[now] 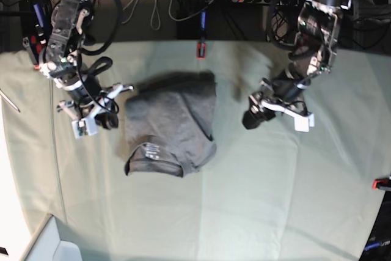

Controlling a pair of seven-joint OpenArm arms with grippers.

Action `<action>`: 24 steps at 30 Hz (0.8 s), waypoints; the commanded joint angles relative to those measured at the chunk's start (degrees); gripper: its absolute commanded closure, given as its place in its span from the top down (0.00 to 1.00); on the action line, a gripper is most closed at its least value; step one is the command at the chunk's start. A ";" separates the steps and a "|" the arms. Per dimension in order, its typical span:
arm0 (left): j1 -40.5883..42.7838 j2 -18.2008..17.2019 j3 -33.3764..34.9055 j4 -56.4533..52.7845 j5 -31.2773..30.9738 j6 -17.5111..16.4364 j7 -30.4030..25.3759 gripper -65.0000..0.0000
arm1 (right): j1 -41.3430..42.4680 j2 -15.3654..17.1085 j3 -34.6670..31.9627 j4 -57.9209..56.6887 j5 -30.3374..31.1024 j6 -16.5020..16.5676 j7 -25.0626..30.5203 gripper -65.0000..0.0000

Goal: Layout the t-shirt on the table in an organized manner, then fold the t-shirt properly

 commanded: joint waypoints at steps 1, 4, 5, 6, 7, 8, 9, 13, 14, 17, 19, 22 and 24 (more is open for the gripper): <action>0.36 0.49 -0.30 1.69 -0.85 -0.17 -1.10 0.56 | 0.64 0.40 -0.02 -1.29 0.99 0.21 1.46 0.13; 1.50 3.31 -0.21 2.48 -0.32 0.00 -0.57 0.56 | 1.88 1.11 -0.02 -5.86 0.99 0.21 1.64 0.22; 1.94 4.10 -0.12 2.48 -0.32 0.00 -0.57 0.56 | 2.31 1.63 -0.02 -7.18 0.99 0.21 1.55 0.27; 2.29 4.62 -0.12 2.39 -0.32 0.00 -0.57 0.56 | 2.58 1.63 -0.02 -8.76 0.99 0.21 1.55 0.31; 2.47 5.06 -0.12 2.30 -0.32 0.00 -0.57 0.56 | 2.93 1.81 -0.02 -10.17 0.99 0.21 1.73 0.34; 2.56 5.42 -0.12 2.13 -0.32 0.00 -0.57 0.56 | 3.63 2.69 -0.02 -11.58 0.99 0.21 1.81 0.37; 2.47 5.68 -0.12 2.13 -0.32 0.00 -0.57 0.56 | 4.07 3.22 -0.11 -12.81 0.99 0.21 1.81 0.38; 2.56 5.33 -0.12 2.48 -0.32 0.00 -0.57 0.56 | 3.81 3.22 -0.37 -13.60 0.99 0.21 1.81 0.39; 2.56 5.24 -0.12 2.48 -0.32 0.09 -0.57 0.56 | 3.63 3.22 -0.37 -13.60 0.99 0.21 1.81 0.39; 2.65 4.10 -0.12 3.53 -0.41 0.18 -0.57 0.56 | 1.70 3.22 -0.37 -12.28 1.08 0.21 1.81 0.39; 4.14 2.69 -0.21 5.47 -0.59 0.27 -0.57 0.56 | 0.29 3.22 0.16 -9.38 1.08 0.21 1.81 0.39; 6.25 0.49 -0.30 9.51 -0.41 0.27 -0.57 0.56 | -2.61 3.13 3.58 -2.87 2.84 0.21 1.55 0.39; 8.62 -0.83 -0.47 12.50 -0.41 0.35 -0.57 0.56 | -4.81 2.69 6.13 0.73 4.68 0.21 1.46 0.39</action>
